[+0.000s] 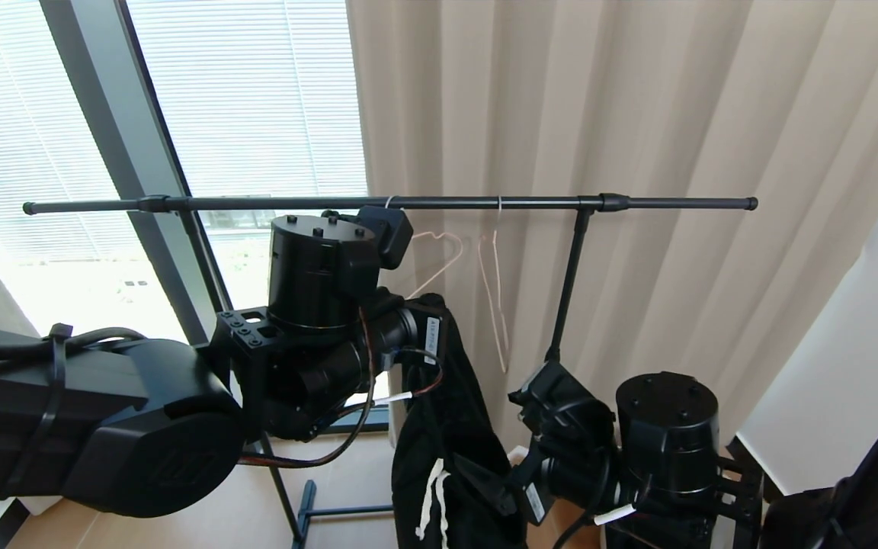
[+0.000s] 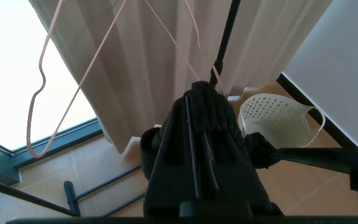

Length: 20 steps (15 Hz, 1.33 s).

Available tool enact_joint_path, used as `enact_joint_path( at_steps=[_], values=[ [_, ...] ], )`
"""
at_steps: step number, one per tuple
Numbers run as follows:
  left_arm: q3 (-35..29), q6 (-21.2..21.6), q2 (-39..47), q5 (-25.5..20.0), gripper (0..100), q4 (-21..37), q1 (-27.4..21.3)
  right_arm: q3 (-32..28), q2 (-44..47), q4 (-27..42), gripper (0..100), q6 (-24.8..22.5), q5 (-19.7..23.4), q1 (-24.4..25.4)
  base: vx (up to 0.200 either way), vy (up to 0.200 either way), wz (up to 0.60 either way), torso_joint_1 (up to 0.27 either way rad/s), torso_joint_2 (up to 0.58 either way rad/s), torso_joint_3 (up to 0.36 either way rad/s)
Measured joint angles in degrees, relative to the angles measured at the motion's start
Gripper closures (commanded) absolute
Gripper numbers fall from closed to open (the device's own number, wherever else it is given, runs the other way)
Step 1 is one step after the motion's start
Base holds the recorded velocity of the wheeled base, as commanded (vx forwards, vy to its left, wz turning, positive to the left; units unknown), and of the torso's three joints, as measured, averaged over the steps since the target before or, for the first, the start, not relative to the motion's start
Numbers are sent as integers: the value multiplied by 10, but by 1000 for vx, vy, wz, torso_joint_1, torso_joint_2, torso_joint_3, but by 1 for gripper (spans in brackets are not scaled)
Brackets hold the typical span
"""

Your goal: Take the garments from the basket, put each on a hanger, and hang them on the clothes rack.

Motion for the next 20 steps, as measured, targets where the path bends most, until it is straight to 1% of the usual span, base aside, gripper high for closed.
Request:
enact_joint_path(
  at_steps=[4,9,13,14,17,20],
  values=[
    [-1,-7,-4,-2,100,0,-8,-15,34,-2,0,0,-2,-16,0,0,0,0,0,0],
    [-1,-9,-8,-4,100,0,-13,-22,67,-2,0,0,-2,-21,0,0,0,0,0,0],
    [1,-9,-10,-5,100,0,-15,-28,88,-3,0,0,-3,-40,0,0,0,0,0,0],
    [2,-9,-11,-5,100,0,-15,-29,89,-3,100,-1,-3,-50,0,0,0,0,0,0],
    [2,-9,-11,-14,100,0,-15,-34,92,-3,100,-1,-1,-69,0,0,0,0,0,0],
    [2,-10,-10,-22,100,0,-13,-41,92,-3,100,-1,-1,-78,0,0,0,0,0,0]
  ],
)
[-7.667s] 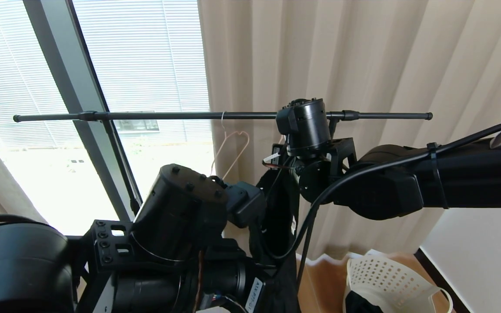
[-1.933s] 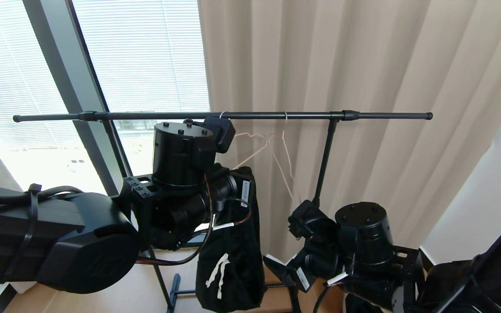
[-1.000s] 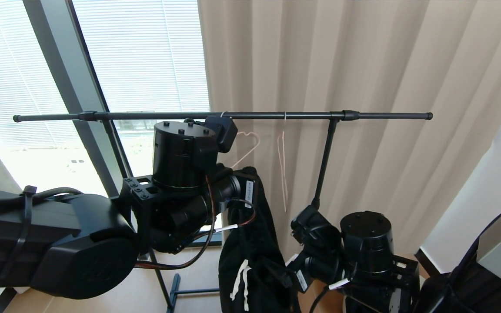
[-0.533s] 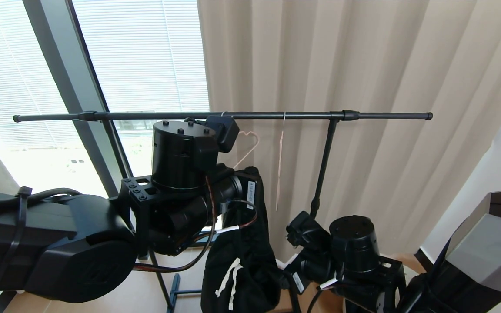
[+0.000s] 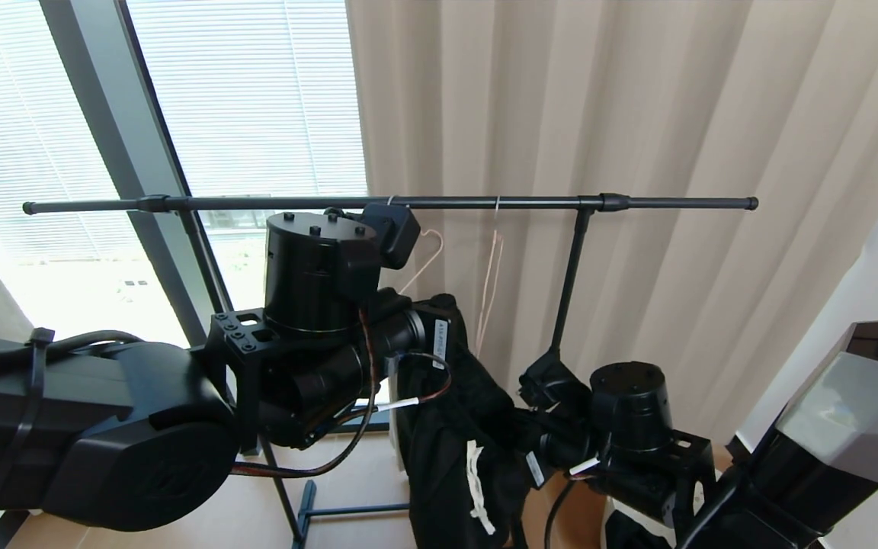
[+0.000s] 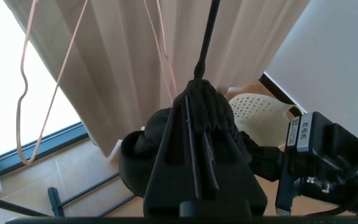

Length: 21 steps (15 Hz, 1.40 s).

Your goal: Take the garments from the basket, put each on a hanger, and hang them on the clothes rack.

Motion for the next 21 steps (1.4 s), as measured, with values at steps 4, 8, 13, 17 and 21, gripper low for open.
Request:
enact_joint_path(
  at_steps=[4,8,13,17,21],
  values=[
    [1,1,5,-1,100,0,6,-11,-20,1,100,0,0,-35,0,0,0,0,0,0],
    [0,1,19,-4,100,-1,18,-19,-52,4,100,-1,0,-58,0,0,0,0,0,0],
    [-3,7,59,-14,100,-1,46,-37,-100,3,100,-1,-64,-91,0,0,0,0,0,0],
    [-1,19,86,-37,100,-20,68,-58,-113,1,100,-1,-120,-93,0,0,0,0,0,0],
    [16,33,93,-40,0,-49,77,-70,-116,1,100,-1,-146,-82,0,0,0,0,0,0]
  ],
)
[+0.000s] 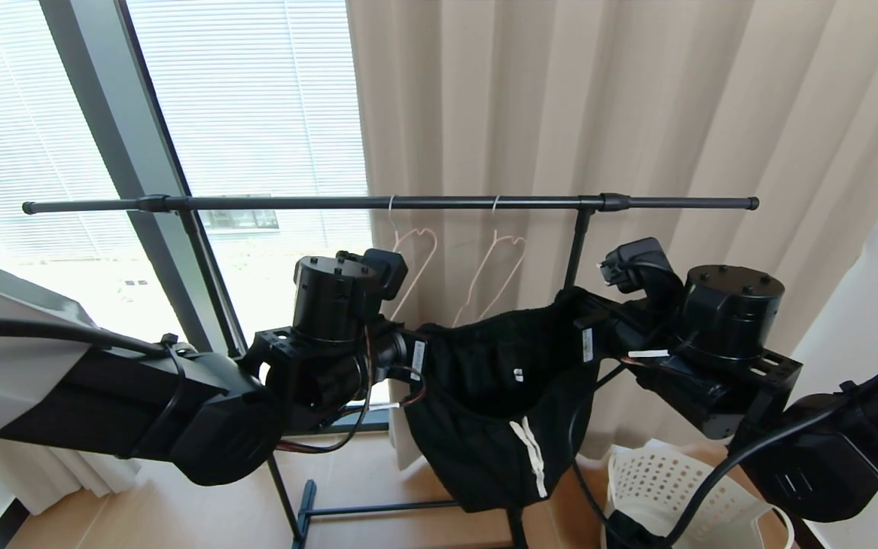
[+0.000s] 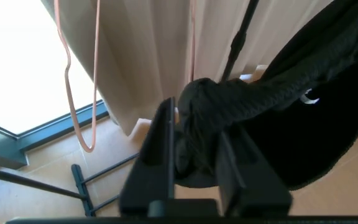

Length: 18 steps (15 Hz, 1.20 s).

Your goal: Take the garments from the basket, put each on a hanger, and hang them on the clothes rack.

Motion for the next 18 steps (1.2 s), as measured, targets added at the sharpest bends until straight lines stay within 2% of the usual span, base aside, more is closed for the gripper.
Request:
enact_joint_path(
  at_steps=[1,6,9,11,12,15,16,18],
  values=[
    [5,1,0,-5,0,0,0,-2,0,0,100,0,-4,0,0,0,0,0,0,0],
    [45,3,-20,-110,0,-34,28,-23,0,1,100,0,-33,-2,0,0,0,0,0,0],
    [65,3,-47,-215,0,-35,64,-39,5,4,100,1,-49,-6,0,0,0,0,0,0],
    [77,2,-65,-301,0,-35,91,-44,12,2,100,1,-53,-7,0,0,0,0,0,0],
    [79,1,-71,-311,0,-35,104,-45,14,2,100,1,-58,-8,0,0,0,0,0,0],
    [69,-3,-76,-298,0,-38,120,-47,18,1,100,1,-61,-8,0,0,0,0,0,0],
    [62,-3,-71,-263,0,-37,123,-47,17,0,100,1,-62,-8,0,0,0,0,0,0],
    [39,-1,-49,-157,0,-36,123,-47,16,0,100,1,-62,-9,0,0,0,0,0,0]
  ],
)
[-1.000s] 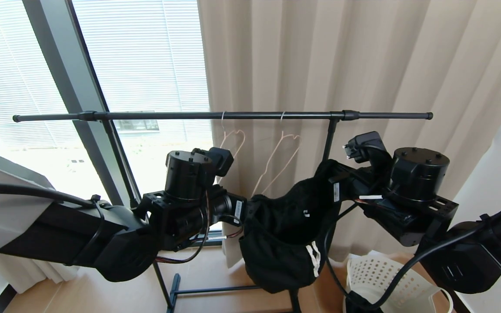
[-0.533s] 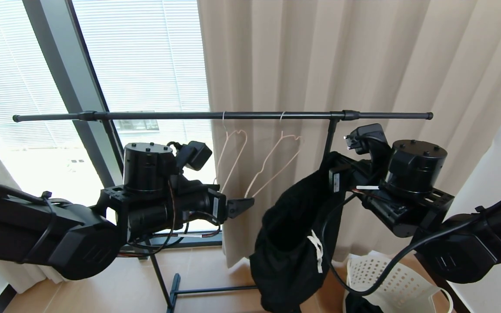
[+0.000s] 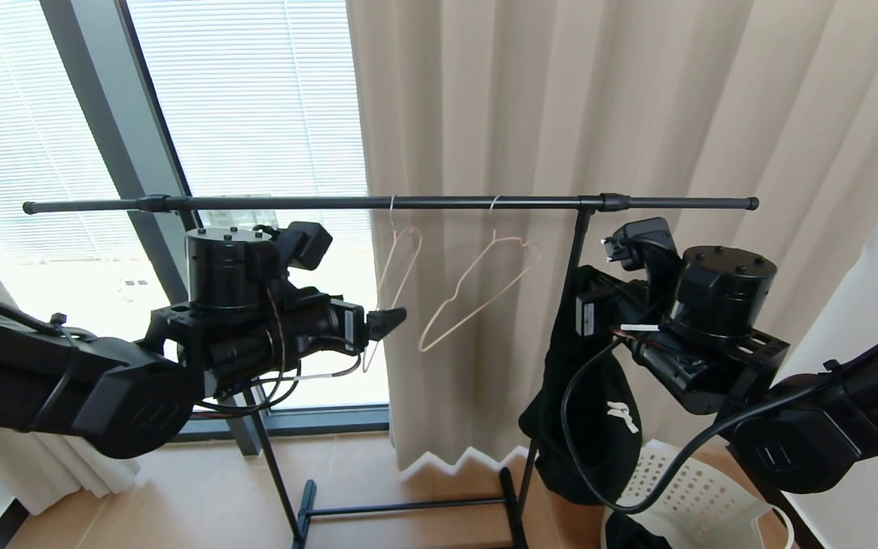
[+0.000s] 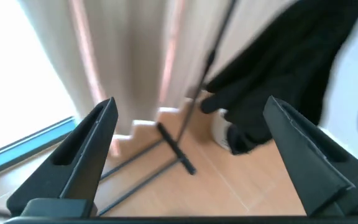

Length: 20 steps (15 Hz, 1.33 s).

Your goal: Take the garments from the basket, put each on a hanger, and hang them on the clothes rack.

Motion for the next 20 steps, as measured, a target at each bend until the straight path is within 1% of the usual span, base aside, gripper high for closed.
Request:
enact_joint_path(
  at_steps=[1,2,3,4,5,7,9,11,14,20],
  values=[
    [-16,4,18,53,0,1,0,-1,-1,0,100,0,0,-2,0,0,0,0,0,0],
    [-32,12,38,90,0,1,-1,-1,-1,0,100,0,0,-5,0,0,0,0,0,0],
    [-41,18,51,104,0,2,-2,-1,-2,0,100,0,0,-6,0,0,0,0,0,0],
    [-46,35,65,110,0,0,-3,-2,-2,0,100,0,0,-9,0,0,0,0,0,0],
    [-47,42,75,112,0,-1,-3,-2,-3,0,100,0,-1,-10,0,0,0,0,0,0],
    [-51,45,92,112,0,-2,-2,-1,-6,0,100,0,0,-11,0,0,0,0,0,0],
    [-56,46,106,112,0,-4,-1,-1,-7,0,100,0,-1,-12,200,0,0,-5,2,0],
    [-60,45,123,124,0,-36,-1,1,-10,0,100,-1,-1,-11,200,0,0,-15,-7,7],
    [-61,42,142,142,0,-83,0,3,-14,1,100,-2,-2,-15,0,0,0,0,0,0],
    [-86,41,173,177,0,-83,-11,4,-15,1,100,-2,-1,-15,0,0,0,0,0,0]
  ],
)
